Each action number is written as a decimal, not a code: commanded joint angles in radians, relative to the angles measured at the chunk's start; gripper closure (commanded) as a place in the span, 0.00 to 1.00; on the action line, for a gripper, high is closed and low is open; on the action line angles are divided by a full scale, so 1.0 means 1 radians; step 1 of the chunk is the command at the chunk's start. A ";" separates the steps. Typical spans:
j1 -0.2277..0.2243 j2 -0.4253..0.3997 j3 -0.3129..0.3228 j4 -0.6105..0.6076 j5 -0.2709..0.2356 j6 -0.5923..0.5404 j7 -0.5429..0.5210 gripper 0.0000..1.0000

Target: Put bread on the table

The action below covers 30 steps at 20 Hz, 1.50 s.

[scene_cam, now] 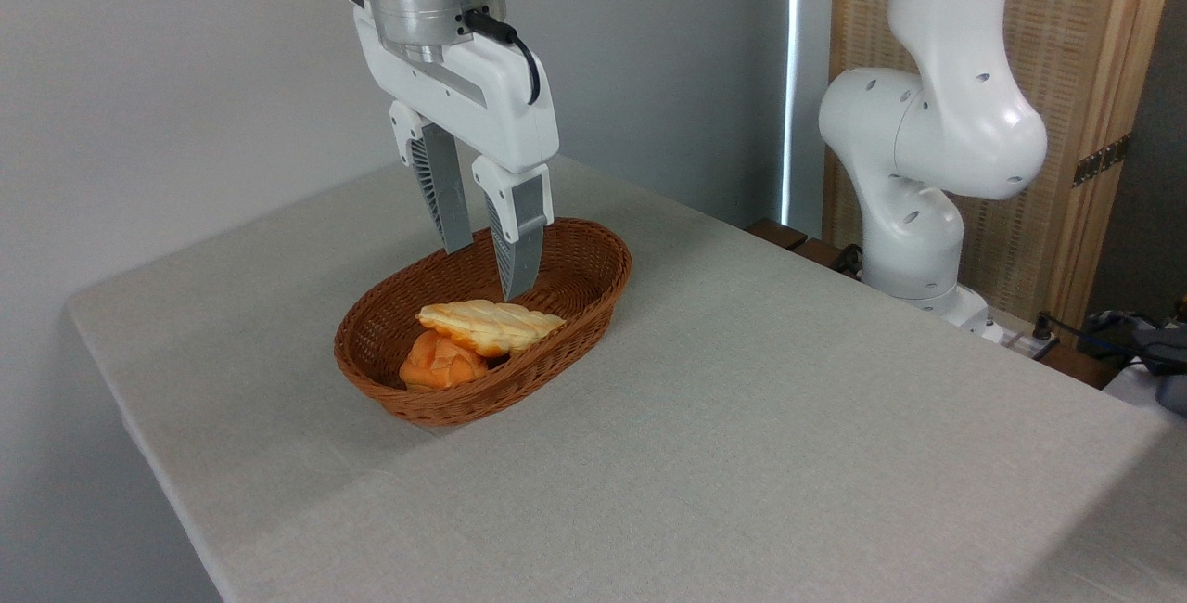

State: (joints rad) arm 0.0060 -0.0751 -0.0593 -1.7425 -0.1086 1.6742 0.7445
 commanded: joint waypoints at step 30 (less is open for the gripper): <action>-0.014 0.034 -0.020 0.017 0.013 0.021 0.018 0.00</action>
State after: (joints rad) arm -0.0053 -0.0533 -0.0742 -1.7421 -0.1084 1.6757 0.7448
